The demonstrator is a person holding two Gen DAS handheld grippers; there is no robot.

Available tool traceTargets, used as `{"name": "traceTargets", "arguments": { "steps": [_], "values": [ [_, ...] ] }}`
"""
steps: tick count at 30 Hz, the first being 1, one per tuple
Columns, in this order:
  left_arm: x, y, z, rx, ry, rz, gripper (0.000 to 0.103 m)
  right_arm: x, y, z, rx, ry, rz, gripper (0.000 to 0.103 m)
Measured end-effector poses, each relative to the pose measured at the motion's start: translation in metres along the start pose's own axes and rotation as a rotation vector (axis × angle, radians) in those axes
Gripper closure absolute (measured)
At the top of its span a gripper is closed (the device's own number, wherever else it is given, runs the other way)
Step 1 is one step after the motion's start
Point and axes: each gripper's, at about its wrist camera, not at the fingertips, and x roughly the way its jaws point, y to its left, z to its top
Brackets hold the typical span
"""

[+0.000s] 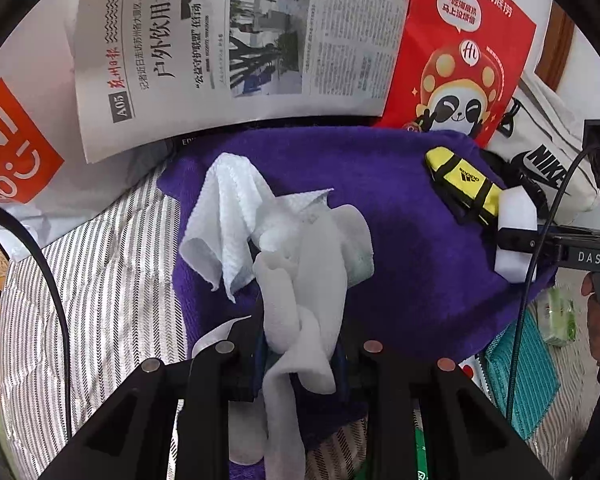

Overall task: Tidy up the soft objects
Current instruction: 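Carry the sponge toward the purple towel with right while left carries the glove there, then release the glove on the towel with left while right sets the sponge beside the pouch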

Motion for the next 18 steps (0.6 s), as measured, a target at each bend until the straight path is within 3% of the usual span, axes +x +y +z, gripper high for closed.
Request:
{"name": "traceTargets", "arguments": {
  "steps": [12, 18],
  "values": [
    [0.007, -0.002, -0.007, 0.013, 0.019, 0.011, 0.075, 0.001, 0.008, 0.000, -0.035, 0.011, -0.036, 0.029],
    [0.008, -0.006, -0.008, 0.033, 0.029, 0.006, 0.061, -0.006, 0.011, -0.001, -0.069, 0.002, -0.088, 0.019]
  ]
}}
